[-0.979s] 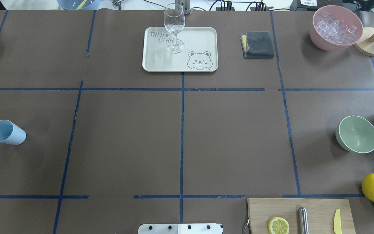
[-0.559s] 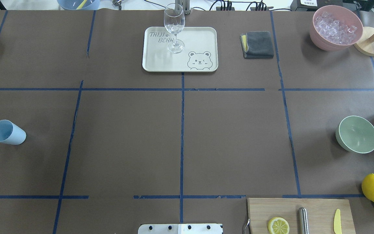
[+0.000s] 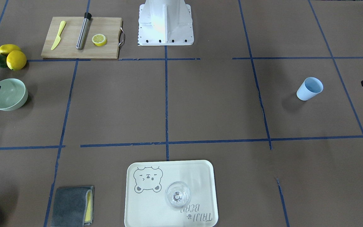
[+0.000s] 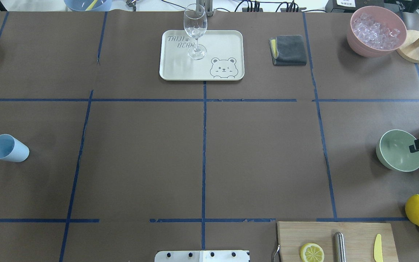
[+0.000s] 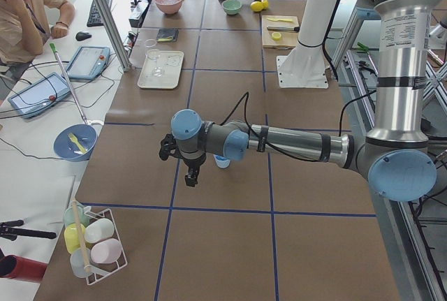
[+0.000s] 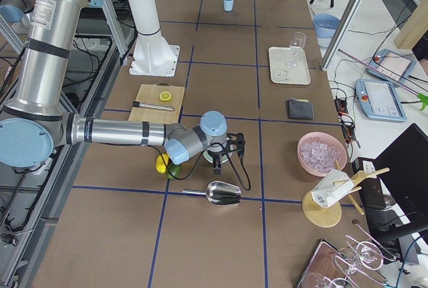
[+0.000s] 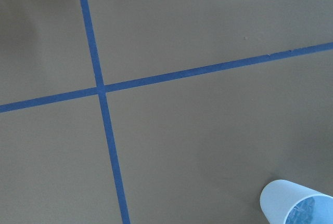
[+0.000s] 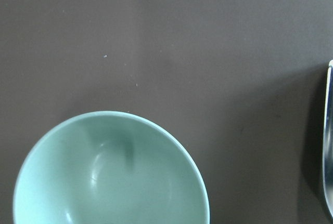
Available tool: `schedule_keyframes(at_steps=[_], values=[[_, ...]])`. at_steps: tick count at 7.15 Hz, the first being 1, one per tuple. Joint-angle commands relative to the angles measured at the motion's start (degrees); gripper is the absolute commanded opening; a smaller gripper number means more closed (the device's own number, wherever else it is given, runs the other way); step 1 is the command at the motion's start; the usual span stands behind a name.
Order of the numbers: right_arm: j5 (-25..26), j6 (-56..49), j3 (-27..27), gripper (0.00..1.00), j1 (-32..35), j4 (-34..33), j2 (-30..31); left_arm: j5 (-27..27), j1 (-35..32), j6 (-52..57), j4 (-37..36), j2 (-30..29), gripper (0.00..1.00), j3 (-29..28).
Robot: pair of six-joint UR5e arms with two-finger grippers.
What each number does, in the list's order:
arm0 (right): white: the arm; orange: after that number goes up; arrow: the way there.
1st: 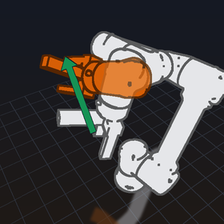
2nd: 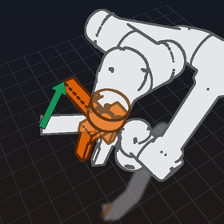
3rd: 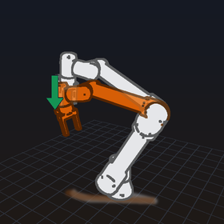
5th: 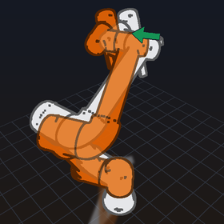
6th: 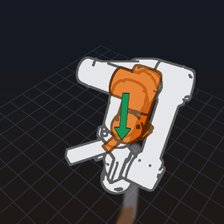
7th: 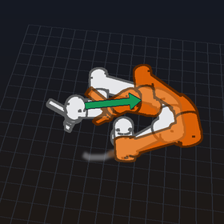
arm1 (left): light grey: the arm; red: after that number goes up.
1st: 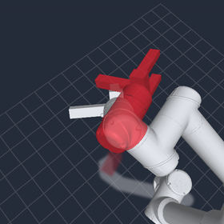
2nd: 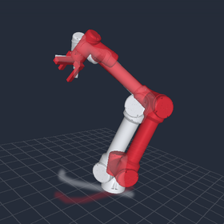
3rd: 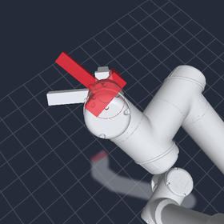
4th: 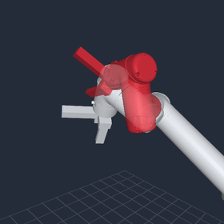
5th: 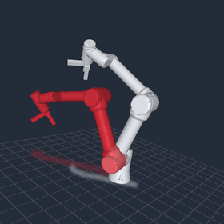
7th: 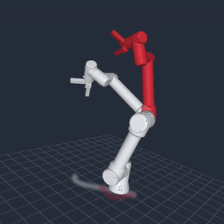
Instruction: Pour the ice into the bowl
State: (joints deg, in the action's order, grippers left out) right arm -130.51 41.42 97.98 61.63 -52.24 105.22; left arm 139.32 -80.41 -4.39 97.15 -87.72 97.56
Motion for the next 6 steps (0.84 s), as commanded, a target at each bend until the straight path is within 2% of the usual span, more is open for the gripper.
schedule_keyframes(at_steps=[1,2,3,4,6], values=[[1.2,0.2,-2.5,0.98,-2.6,0.6,-0.6,0.4,0.0,0.0,0.2,0.2,1.0,0.0],[1.8,0.3,-3.7,0.72,-3.0,0.6,-1.8,0.4,-0.1,-0.2,0.2,0.2,1.0,0.2],[2.1,0.2,-5.8,0.24,-3.1,0.7,-3.6,0.4,-0.1,0.0,0.2,0.3,1.0,0.0],[2.0,0.3,-5.9,0.0,-3.1,0.4,-4.3,0.4,-0.1,-0.2,0.2,0.3,1.0,0.0],[1.0,0.4,-4.0,0.0,-2.9,0.0,-4.3,0.4,-0.1,-0.2,0.2,0.3,1.0,0.0]])
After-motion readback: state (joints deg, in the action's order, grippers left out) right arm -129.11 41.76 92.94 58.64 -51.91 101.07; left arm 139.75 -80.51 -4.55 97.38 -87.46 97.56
